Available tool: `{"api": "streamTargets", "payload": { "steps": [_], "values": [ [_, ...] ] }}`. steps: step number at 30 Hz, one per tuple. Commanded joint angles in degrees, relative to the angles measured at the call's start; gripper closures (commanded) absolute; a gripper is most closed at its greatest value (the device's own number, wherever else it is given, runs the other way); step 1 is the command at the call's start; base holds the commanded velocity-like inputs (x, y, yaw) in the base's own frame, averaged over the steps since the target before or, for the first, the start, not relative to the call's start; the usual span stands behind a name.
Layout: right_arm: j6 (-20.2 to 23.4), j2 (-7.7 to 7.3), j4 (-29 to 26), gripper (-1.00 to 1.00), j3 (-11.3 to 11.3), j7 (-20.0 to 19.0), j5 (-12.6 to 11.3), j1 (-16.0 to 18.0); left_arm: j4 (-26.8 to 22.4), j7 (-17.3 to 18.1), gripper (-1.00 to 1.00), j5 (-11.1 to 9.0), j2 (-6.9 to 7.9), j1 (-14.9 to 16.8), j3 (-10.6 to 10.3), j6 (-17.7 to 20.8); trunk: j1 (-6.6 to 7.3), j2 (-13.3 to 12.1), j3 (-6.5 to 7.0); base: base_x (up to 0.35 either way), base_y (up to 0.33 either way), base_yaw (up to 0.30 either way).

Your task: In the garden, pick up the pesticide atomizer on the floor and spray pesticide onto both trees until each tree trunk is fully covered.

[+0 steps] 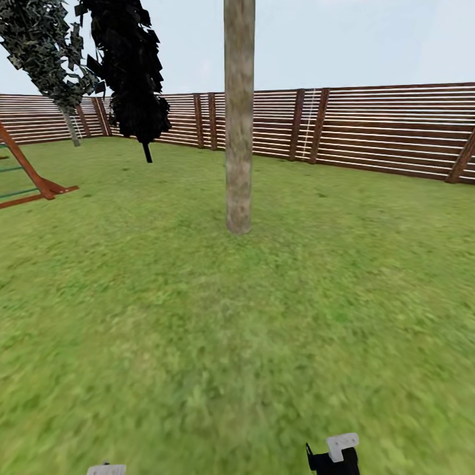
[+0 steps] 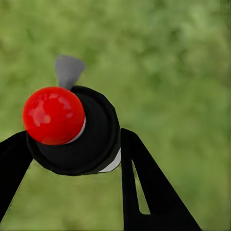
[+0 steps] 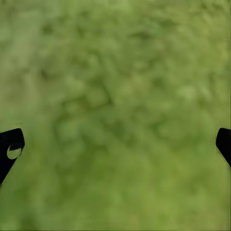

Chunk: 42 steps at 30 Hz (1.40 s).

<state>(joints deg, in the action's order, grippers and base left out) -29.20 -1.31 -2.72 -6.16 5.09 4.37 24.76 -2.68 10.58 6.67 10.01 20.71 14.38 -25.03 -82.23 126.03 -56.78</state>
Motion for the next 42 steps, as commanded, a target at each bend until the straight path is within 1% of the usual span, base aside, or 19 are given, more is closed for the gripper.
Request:
{"api": "streamTargets", "payload": {
  "steps": [1,42],
  "values": [
    [-0.06,-0.01,0.03,-1.00,-0.36,0.53,0.46,0.03,0.04,0.14,1.00,0.60,0.01,0.03,0.55,-0.19,-0.03,0.02,-0.05,0.340,0.000,0.000],
    [-0.06,0.08,0.04,-1.00,-0.41,0.53,0.46,0.04,0.13,0.14,1.00,0.61,0.01,0.03,0.51,-0.19,-0.03,0.02,-0.05,0.340,0.000,0.000]
  ]
}}
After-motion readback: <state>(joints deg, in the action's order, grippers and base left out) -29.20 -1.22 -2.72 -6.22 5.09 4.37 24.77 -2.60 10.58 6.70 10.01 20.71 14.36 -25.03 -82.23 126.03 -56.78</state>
